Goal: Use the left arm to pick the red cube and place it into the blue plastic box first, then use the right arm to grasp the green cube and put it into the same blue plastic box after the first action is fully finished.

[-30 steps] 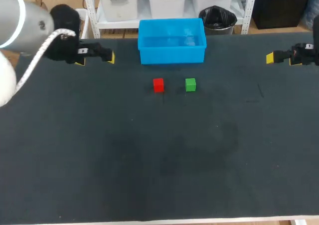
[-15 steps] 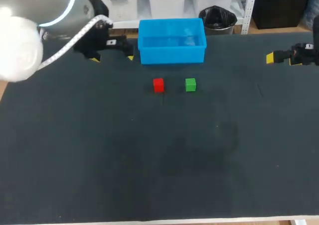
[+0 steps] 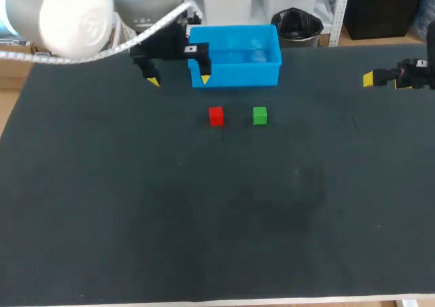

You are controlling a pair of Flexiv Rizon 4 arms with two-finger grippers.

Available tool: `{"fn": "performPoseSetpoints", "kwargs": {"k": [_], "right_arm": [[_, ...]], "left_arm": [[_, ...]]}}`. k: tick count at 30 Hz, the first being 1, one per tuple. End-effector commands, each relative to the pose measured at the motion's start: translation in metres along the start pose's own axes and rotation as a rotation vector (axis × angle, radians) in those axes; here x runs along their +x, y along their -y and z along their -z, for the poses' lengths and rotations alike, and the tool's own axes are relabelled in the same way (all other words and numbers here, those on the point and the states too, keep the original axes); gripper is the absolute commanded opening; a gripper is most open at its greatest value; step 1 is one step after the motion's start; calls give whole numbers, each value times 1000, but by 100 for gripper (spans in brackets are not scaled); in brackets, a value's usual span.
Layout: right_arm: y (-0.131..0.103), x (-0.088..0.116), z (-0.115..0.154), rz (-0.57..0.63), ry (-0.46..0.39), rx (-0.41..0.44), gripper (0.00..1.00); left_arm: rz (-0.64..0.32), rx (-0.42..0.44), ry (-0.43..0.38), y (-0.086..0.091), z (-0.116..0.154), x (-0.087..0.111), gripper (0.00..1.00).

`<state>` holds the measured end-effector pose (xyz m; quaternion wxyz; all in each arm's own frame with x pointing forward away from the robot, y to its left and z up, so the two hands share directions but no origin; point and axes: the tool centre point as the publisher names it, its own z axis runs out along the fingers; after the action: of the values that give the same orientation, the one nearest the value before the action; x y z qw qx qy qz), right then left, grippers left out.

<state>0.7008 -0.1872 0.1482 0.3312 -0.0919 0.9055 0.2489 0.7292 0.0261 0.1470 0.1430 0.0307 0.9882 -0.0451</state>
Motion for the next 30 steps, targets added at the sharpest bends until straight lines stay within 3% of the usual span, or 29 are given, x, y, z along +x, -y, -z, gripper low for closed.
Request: {"fn": "performPoseSetpoints", "kwargs": {"k": [1,12,30], "right_arm": [[-2,0,1,-2,-1,8,100],[-2,0,1,-2,-1,8,100],[-2,0,1,-2,-1,8,100]], "left_arm": [[27,-157,-97,10,-7,-13,100],[75,-161,-147,24,-19,-20,100],[126,-126,-156,44,-25,-28,100]]}}
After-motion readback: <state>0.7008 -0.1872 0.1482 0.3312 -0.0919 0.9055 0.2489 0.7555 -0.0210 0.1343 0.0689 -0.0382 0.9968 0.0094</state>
